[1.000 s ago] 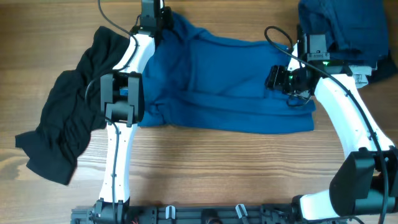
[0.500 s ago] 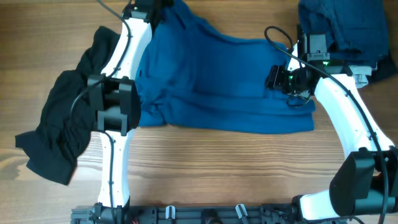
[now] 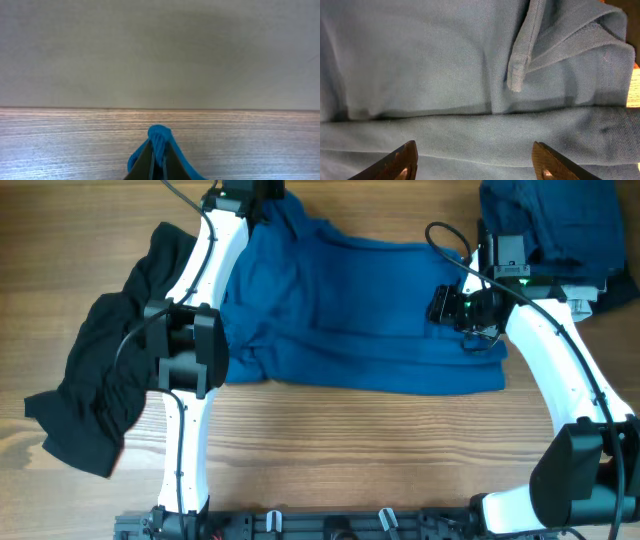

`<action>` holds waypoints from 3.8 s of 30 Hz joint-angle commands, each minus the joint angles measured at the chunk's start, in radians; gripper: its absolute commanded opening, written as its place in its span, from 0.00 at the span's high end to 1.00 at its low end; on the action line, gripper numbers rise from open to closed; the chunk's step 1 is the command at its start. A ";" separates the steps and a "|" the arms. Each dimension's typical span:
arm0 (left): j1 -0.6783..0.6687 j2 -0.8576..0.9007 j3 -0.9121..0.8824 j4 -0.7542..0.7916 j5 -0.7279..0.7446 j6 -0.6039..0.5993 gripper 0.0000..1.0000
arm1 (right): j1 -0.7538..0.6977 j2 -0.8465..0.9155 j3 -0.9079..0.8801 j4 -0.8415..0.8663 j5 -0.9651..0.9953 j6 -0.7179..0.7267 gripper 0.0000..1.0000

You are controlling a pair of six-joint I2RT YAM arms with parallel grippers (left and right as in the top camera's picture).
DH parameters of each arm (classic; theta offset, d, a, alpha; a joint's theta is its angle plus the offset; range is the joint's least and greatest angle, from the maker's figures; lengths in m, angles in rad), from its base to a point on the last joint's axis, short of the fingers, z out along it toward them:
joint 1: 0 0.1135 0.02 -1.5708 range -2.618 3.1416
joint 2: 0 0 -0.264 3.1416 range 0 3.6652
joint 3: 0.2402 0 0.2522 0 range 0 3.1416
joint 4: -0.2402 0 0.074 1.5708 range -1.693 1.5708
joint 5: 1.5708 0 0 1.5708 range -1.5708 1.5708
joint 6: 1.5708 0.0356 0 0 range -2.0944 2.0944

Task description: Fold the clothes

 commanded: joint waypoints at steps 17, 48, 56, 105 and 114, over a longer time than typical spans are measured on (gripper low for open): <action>0.005 -0.032 0.009 -0.241 -0.015 0.001 0.96 | 0.002 0.317 -0.011 0.328 0.187 0.031 0.42; 0.048 0.137 0.001 -0.218 0.072 0.054 0.95 | -0.026 0.301 0.018 0.298 0.201 0.023 0.96; 0.072 0.116 0.000 -0.282 -0.040 0.033 0.96 | -0.026 0.301 0.018 0.297 0.201 0.021 0.96; 0.113 0.116 0.003 0.033 0.110 -0.103 0.96 | -0.027 0.289 0.030 0.288 0.232 0.014 0.95; 0.109 -0.072 0.003 -0.090 0.103 -0.103 0.96 | -0.027 0.136 0.079 0.188 0.215 -0.032 0.95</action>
